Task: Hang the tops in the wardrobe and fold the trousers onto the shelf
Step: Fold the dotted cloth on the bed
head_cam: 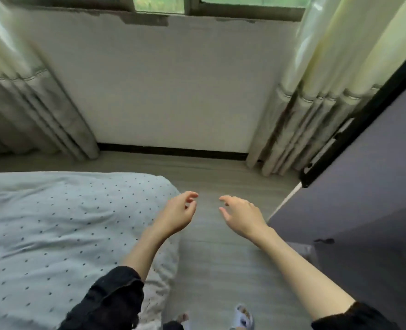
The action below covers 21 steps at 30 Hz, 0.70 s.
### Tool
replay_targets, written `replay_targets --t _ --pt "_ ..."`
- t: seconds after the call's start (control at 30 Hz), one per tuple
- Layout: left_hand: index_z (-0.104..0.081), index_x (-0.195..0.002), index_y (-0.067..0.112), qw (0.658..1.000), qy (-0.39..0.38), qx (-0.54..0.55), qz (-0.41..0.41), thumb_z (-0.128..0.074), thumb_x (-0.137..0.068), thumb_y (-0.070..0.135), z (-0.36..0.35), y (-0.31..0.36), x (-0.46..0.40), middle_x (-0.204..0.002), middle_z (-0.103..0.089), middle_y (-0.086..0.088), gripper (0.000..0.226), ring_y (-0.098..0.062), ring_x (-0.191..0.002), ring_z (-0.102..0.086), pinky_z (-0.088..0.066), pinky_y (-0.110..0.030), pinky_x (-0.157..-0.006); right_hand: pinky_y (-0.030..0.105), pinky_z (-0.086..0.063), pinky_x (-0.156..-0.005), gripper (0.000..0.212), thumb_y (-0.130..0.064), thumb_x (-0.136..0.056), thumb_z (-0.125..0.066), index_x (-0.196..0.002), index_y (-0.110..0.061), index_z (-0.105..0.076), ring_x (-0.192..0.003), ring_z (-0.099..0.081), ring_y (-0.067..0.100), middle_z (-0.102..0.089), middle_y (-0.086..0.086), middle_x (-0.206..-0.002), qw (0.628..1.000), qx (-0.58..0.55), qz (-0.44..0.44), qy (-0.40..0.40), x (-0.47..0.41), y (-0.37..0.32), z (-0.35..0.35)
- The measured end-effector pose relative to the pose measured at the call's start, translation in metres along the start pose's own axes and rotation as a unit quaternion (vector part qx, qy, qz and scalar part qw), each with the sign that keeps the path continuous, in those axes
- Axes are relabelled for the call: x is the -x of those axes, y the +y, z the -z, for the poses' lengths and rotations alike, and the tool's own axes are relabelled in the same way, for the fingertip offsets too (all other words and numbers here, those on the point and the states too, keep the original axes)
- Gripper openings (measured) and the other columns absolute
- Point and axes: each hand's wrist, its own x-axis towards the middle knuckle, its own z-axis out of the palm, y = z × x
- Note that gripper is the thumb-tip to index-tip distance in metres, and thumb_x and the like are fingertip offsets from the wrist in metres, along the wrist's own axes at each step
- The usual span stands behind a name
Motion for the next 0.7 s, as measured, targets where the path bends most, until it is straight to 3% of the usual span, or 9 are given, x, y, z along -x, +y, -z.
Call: replay_targets --t 0.3,0.6,0.7 --pt "-0.054 -0.127 0.017 0.985 0.089 0.057 0.134 -0.045 -0.097 0.021 0.079 -0.097 -0.029 -0.121 -0.06 -0.003 0.031 -0.017 -0.103 -0.058 -0.045 -0.028 -0.092 0.033 -0.044 -0.092 0.035 -0.035 -0.096 -0.042 -0.128 -0.027 -0.052 -0.114 -0.056 0.02 -0.061 -0.004 -0.125 0.992 -0.035 0.099 -0.076 -0.132 -0.1 -0.026" --pt "-0.05 -0.129 0.024 0.942 0.199 0.133 0.236 -0.039 -0.098 0.025 0.153 -0.135 -0.209 -0.111 -0.053 0.01 0.033 -0.011 -0.108 -0.052 -0.045 -0.028 -0.088 0.032 -0.045 -0.091 0.031 -0.031 -0.097 -0.043 -0.123 -0.023 -0.057 -0.108 -0.058 0.02 -0.064 -0.004 -0.119 0.964 -0.003 0.232 -0.131 -0.376 -0.148 0.023" --pt "-0.049 -0.129 0.026 0.93 0.225 0.143 0.253 -0.038 -0.099 0.026 0.18 -0.131 -0.255 -0.117 -0.054 0.01 0.033 -0.009 -0.109 -0.051 -0.045 -0.026 -0.085 0.029 -0.045 -0.091 0.032 -0.031 -0.097 -0.044 -0.124 -0.022 -0.056 -0.108 -0.058 0.017 -0.064 -0.005 -0.119 0.953 -0.002 0.264 -0.148 -0.435 -0.161 0.051"
